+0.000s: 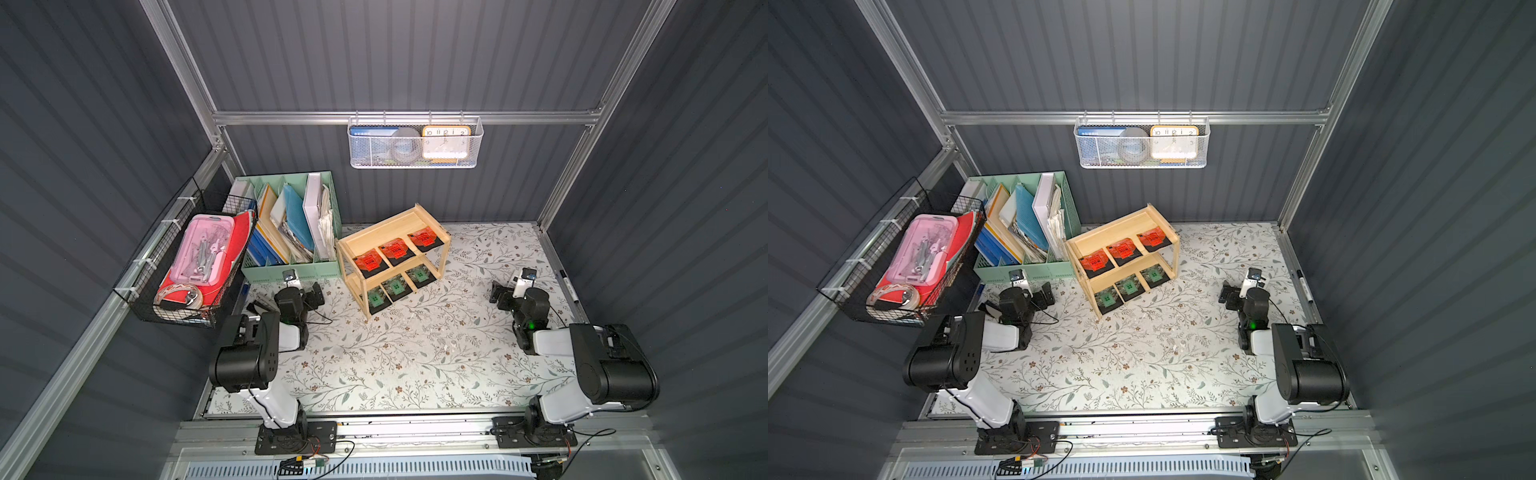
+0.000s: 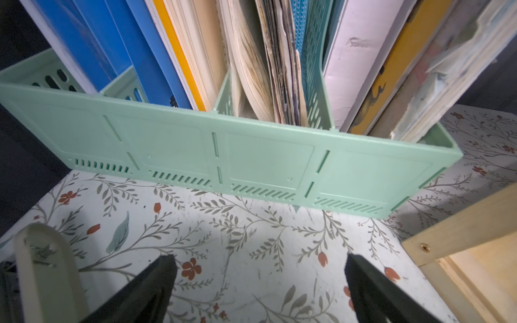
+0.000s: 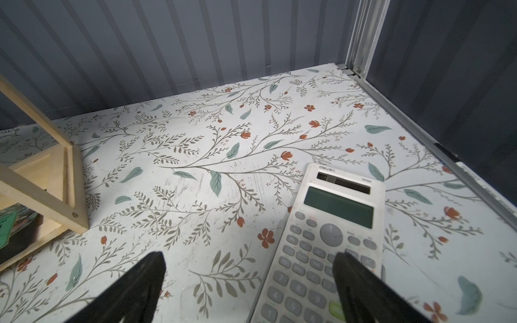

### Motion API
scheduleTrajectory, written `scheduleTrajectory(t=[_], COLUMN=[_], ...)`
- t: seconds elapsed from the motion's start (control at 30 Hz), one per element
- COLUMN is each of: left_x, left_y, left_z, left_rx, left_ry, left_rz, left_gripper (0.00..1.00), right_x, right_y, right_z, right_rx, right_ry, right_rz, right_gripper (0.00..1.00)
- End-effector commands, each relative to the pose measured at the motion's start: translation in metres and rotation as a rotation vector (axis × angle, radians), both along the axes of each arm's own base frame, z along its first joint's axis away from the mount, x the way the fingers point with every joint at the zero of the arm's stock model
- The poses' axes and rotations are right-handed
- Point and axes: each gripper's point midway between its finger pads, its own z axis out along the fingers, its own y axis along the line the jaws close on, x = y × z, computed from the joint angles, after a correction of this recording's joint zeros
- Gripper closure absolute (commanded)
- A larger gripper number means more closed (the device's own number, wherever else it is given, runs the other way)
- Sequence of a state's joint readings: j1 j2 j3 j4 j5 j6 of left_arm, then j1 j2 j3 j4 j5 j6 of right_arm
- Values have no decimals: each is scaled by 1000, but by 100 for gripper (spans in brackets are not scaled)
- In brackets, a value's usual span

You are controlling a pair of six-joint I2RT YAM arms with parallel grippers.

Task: Place the tea bags on the shelf by color
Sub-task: Reset both arms

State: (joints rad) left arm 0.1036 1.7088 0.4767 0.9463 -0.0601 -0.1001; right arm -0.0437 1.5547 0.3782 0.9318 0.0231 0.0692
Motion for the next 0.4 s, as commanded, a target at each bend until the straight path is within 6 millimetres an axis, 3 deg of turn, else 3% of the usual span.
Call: scheduleTrajectory(t=[0.0, 0.37], left_x=[2, 2], left_y=[1, 1], left_z=[3, 3], left_rx=[-9, -10], left_ry=[-7, -4], left_rz=[7, 8], left_gripper=[0, 0], right_x=[1, 1], right_y=[0, 1], right_z=[1, 0], right_rx=[-9, -9], right_ry=[-10, -8], right_rz=[-1, 0], right_gripper=[1, 1])
